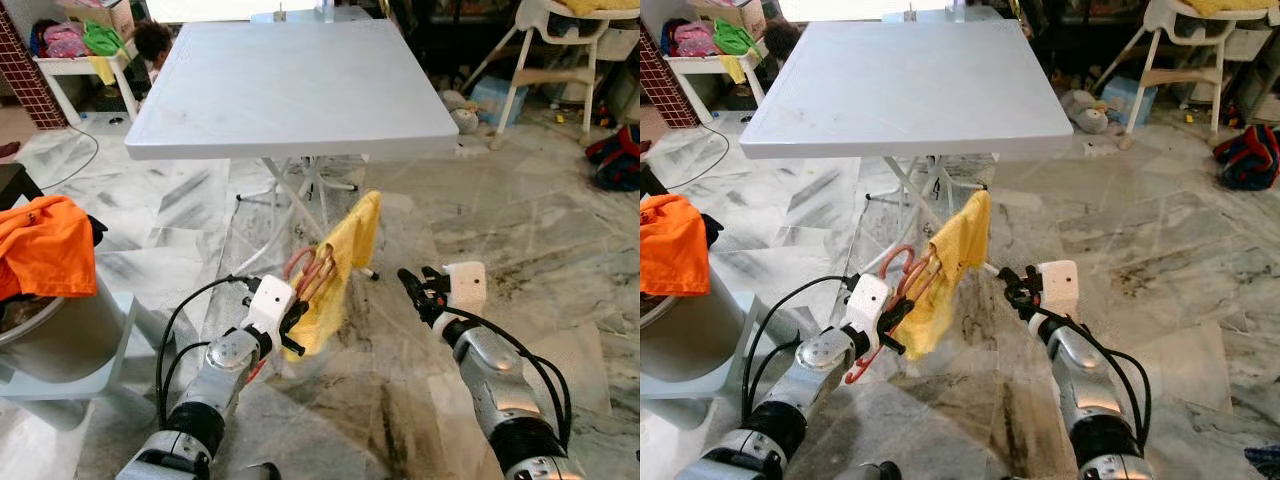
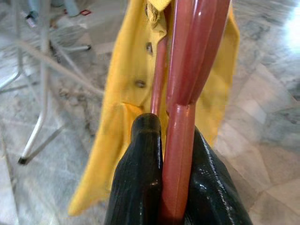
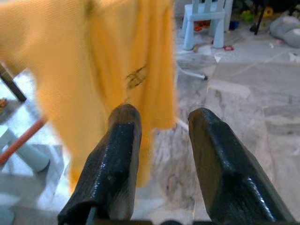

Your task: Hang hanger

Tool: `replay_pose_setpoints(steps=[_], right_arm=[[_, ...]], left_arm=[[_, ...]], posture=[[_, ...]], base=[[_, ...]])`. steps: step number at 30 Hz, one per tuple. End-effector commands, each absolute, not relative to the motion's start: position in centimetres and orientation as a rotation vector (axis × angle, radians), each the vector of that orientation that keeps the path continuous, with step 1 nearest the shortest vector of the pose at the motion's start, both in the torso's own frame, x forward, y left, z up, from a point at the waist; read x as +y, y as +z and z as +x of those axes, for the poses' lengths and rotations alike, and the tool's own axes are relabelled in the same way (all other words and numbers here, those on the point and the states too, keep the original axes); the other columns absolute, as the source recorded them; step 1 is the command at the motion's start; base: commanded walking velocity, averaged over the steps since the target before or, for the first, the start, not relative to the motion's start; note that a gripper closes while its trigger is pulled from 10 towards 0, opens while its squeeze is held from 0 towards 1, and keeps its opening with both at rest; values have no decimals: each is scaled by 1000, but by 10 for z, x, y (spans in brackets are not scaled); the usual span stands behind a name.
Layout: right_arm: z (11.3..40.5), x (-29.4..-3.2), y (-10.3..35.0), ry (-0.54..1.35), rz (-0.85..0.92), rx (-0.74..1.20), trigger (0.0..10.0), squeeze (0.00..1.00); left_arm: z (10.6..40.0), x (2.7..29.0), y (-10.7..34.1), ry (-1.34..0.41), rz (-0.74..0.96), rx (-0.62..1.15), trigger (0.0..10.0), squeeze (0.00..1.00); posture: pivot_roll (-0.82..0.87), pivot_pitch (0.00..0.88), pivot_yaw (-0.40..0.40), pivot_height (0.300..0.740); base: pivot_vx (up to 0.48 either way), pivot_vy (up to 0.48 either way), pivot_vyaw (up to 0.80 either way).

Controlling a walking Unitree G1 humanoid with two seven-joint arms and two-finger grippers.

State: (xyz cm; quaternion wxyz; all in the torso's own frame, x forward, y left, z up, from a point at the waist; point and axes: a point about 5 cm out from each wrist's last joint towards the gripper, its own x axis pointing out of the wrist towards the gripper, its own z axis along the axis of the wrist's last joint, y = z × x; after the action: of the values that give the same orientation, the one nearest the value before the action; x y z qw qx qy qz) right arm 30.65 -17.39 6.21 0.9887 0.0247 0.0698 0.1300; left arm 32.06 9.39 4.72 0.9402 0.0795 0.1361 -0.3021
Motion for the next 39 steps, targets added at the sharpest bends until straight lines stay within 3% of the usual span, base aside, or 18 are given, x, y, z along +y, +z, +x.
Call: replay_pose_setpoints(steps=[1, 2, 3, 14, 15, 22, 23, 24, 39], right_arm=[[302, -176, 61, 273, 29, 162, 10000, 639], [300, -177, 60, 274, 20, 168, 10000, 639], [296, -181, 58, 284, 13, 179, 10000, 1000], [298, -191, 75, 326, -27, 175, 10000, 953], [301, -185, 80, 350, -18, 156, 10000, 1000], [302, -162, 87, 447, -17, 160, 10000, 984], [302, -159, 87, 457, -17, 162, 10000, 404], [301, -155, 86, 479, -20, 166, 10000, 0], [307, -137, 71, 430, -44, 216, 10000, 0]], left_arm=[[329, 86, 61, -676, 185, 243, 0, 0], [329, 85, 61, -689, 186, 248, 0, 0], [331, 83, 64, -703, 198, 241, 0, 0], [336, 74, 69, -749, 235, 246, 0, 0], [335, 72, 69, -758, 226, 244, 0, 0], [333, 65, 67, -756, 216, 245, 0, 0], [333, 64, 67, -756, 215, 244, 0, 0], [333, 63, 67, -756, 212, 244, 0, 0], [330, 52, 75, -872, 187, 205, 0, 0]], posture=[[-27, 189, 38, 740], [-27, 189, 38, 740], [-33, 202, 37, 740], [-38, 230, 9, 740], [-35, 233, 2, 740], [-30, 236, -21, 740], [-29, 236, -22, 740], [-27, 237, -23, 740], [-27, 237, -17, 740]], base=[[0, 0, 0], [0, 0, 0], [0, 0, 0], [0, 0, 0], [0, 0, 0], [0, 0, 0], [0, 0, 0], [0, 0, 0], [0, 0, 0]])
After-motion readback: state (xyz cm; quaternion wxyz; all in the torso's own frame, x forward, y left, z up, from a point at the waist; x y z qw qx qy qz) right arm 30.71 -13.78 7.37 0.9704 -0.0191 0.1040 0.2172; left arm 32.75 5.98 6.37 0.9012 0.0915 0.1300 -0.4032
